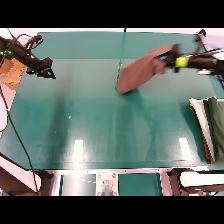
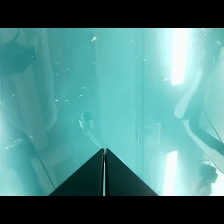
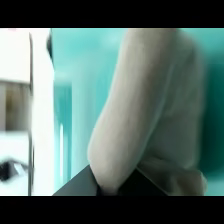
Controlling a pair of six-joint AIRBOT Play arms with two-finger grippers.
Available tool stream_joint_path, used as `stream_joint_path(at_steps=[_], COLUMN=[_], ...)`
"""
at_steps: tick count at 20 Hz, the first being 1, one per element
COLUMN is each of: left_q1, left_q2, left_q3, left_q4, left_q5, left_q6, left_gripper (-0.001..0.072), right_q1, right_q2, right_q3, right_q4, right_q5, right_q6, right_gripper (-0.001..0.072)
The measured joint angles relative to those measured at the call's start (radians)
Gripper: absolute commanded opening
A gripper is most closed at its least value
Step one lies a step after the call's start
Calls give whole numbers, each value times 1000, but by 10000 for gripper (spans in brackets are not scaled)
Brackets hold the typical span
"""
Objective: Fold the shirts.
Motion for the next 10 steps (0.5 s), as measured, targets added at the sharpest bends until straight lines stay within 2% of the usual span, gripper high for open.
stream_joint_path(at_steps=[5, 10], left_q1=[0, 0], left_q2=[0, 0], left_q3=[0, 0], left_q4=[0, 0], left_q5=[-3, -3], left_q6=[0, 0], left_gripper=[22, 22], right_q1=[-379, -687], right_q2=[76, 109], right_q3=[88, 153], right_q4=[-12, -183], right_q5=[107, 282], right_q6=[66, 183], right_gripper=[15, 14])
